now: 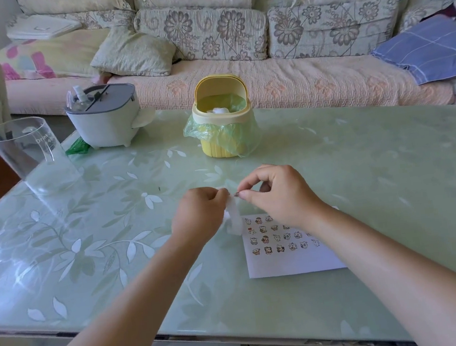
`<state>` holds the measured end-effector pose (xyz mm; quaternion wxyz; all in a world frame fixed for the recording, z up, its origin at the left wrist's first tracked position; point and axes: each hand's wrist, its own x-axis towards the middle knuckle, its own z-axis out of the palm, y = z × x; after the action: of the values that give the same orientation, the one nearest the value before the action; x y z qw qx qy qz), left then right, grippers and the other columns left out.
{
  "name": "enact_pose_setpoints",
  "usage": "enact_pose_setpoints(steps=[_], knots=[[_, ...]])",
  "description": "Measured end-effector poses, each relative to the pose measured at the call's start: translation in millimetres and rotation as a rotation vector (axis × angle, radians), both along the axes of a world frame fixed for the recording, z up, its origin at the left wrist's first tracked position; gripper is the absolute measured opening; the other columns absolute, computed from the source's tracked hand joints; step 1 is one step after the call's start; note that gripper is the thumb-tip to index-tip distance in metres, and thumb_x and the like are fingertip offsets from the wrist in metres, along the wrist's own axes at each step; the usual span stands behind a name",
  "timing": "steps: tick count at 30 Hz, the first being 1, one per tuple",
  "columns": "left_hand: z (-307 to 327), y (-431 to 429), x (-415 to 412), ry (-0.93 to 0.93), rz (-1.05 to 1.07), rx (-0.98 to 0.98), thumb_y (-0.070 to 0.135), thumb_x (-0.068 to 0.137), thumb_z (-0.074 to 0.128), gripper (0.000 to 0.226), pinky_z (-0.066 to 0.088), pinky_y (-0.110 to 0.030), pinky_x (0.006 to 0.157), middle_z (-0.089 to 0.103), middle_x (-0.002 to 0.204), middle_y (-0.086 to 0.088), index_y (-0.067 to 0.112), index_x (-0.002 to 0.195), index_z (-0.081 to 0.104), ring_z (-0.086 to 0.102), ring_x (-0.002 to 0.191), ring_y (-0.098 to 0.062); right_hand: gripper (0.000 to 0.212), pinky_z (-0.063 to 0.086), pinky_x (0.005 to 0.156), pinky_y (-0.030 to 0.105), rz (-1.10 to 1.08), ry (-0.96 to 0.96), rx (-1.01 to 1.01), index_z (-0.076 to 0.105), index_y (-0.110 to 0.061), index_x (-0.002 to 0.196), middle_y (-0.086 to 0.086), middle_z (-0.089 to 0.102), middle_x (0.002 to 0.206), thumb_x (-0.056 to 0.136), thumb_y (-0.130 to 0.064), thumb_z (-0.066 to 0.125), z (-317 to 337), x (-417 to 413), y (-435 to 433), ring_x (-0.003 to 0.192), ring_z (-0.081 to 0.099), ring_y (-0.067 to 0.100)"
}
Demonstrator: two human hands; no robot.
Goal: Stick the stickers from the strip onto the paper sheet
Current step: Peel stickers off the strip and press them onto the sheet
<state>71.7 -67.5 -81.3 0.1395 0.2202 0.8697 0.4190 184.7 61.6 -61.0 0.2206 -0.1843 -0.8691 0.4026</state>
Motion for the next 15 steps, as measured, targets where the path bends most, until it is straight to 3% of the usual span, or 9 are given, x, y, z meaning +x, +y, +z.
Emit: enact_pose_setpoints(steps=[2,5,9,12,15], knots=[[0.2,2.6,6.2,0.135,-0.061,-0.111,0.044,0.09,0.051,0.039,0.035,-0.025,0.051,0.063,0.065,-0.003,0.012,0.077,0.068,0.047,0.053,-0.016,0.007,0.041,0.054,0.017,-0.02,-0.053,-0.067,0.078,-0.027,0.081,-0.015,0.059,0.053,0.085,-0.022,0.078,1.3,8.4,6.1,0.049,0.047,0.007],[5.3,4.9,19.0,0.336,-0.107,-0.179,0.051,0.091,0.053,0.03,0.038,-0.022,0.052,0.062,0.087,0.009,0.026,0.087,0.069,0.057,0.07,-0.011,0.006,0.046,0.054,0.018,-0.056,-0.101,-0.108,0.078,-0.027,0.081,-0.015,0.063,0.055,0.085,-0.022,0.079,1.7,19.6,12.5,0.053,0.055,0.008],[1.6,8.0,24.0,0.559,-0.137,-0.095,0.053,0.087,0.06,0.036,0.048,-0.034,0.066,0.051,0.096,0.005,0.018,0.097,0.056,0.055,0.081,-0.018,0.008,0.046,0.053,0.016,-0.092,-0.162,-0.158,0.075,-0.028,0.079,-0.012,0.064,0.056,0.084,-0.024,0.08,0.6,34.1,21.9,0.052,0.059,0.006],[1.9,12.2,25.5,0.7,-0.189,-0.016,0.042,0.087,0.065,0.03,0.04,-0.031,0.061,0.046,0.096,0.004,0.016,0.097,0.053,0.049,0.086,-0.019,0.004,0.041,0.045,0.015,-0.109,-0.212,-0.22,0.075,-0.022,0.085,-0.01,0.063,0.055,0.085,-0.021,0.079,1.0,47.9,28.0,0.05,0.057,0.009],[4.6,19.7,35.7,0.756,-0.382,0.099,0.023,0.087,0.067,0.014,0.044,-0.031,0.067,0.053,0.097,0.003,0.017,0.098,0.062,0.054,0.09,-0.019,0.003,0.04,0.044,0.019,-0.131,-0.289,-0.272,0.075,-0.019,0.086,-0.009,0.067,0.066,0.085,-0.018,0.078,0.6,62.4,35.8,0.053,0.058,0.011]])
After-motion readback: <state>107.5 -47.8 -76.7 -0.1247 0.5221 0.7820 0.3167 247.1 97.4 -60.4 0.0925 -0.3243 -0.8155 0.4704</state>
